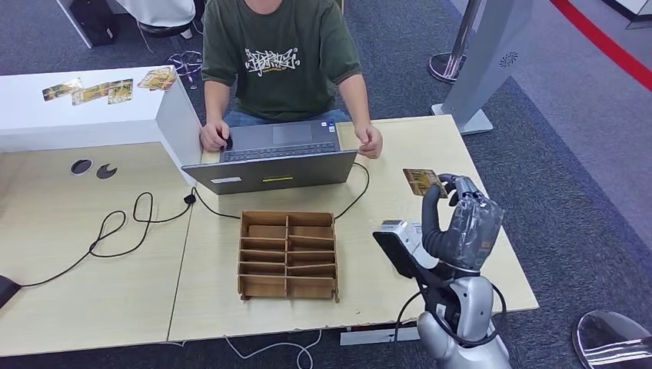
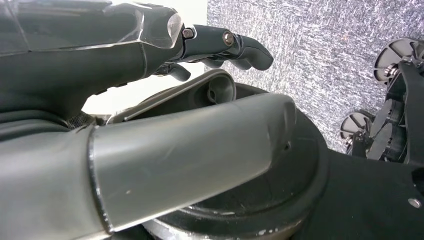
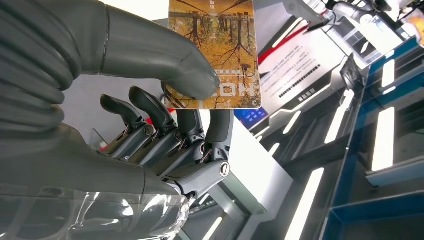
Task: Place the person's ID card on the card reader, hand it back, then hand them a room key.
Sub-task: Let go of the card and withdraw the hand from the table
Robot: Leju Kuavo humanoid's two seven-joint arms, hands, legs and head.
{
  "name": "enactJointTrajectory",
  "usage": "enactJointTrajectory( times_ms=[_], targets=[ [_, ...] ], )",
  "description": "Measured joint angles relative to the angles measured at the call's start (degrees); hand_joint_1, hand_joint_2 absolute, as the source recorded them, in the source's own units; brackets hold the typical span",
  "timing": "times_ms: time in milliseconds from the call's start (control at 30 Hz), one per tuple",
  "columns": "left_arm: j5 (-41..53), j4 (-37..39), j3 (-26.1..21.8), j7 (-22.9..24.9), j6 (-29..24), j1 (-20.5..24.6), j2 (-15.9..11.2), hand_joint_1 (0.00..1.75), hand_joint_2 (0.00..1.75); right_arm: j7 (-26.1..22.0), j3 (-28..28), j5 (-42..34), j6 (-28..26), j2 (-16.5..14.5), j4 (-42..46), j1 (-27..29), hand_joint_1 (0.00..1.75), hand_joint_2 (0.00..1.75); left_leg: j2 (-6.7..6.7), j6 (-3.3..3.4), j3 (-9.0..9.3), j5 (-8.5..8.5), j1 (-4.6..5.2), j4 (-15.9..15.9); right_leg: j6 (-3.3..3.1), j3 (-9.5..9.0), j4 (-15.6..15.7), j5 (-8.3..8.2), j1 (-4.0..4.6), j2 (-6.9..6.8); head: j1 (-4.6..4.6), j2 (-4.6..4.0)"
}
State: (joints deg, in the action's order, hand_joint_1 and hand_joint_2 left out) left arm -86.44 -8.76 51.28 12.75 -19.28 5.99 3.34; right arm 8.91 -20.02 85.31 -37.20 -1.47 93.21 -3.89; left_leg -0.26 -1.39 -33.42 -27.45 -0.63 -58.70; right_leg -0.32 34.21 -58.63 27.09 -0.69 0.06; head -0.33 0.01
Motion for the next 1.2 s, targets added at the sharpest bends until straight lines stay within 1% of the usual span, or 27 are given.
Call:
enactJointTrajectory(
  times_ms=[167,533,767,1000,1200],
  targets=[
    [0.7,0.0,0.1,0.0,0.1,0.1,0.1,0.00,0.00,1.7,-1.7,3.6,0.0,-0.7,-3.9,-4.7,1.75,1.75,0.01,0.00,0.00,0.00,0.00,0.0,0.00,0.00,0.0,0.00,0.00,0.01,0.00,0.01],
    [2.8,0.0,1.8,0.6,0.3,0.3,0.4,0.00,0.00,2.1,-6.2,4.1,0.0,-3.4,-15.6,-17.3,1.75,1.75,0.00,-0.03,0.00,0.06,0.00,0.0,-0.02,0.01,0.0,-0.03,0.00,0.01,0.00,0.01],
    [3.8,0.0,2.9,0.9,0.3,0.4,0.5,0.00,0.00,2.8,-8.7,4.2,0.0,-6.1,-24.7,-25.0,1.75,1.75,0.00,-0.03,0.00,0.07,0.00,0.0,-0.02,0.01,0.0,-0.03,0.00,0.01,0.01,0.00],
    [5.2,0.0,4.6,2.2,0.1,1.1,0.5,0.00,0.00,4.4,-10.7,4.5,0.3,-9.9,-34.8,-33.3,1.75,1.75,-0.02,-0.06,0.00,0.09,-0.01,0.0,-0.02,0.03,0.0,-0.05,0.01,0.01,0.00,0.00],
    [6.5,0.0,6.0,3.2,-0.2,2.0,0.5,0.00,0.00,6.4,-12.2,4.7,0.0,-12.2,-43.4,-39.2,1.75,1.75,-0.03,-0.08,0.00,0.10,0.00,0.0,-0.02,0.03,0.0,-0.05,0.00,0.01,0.01,0.00]
  ],
)
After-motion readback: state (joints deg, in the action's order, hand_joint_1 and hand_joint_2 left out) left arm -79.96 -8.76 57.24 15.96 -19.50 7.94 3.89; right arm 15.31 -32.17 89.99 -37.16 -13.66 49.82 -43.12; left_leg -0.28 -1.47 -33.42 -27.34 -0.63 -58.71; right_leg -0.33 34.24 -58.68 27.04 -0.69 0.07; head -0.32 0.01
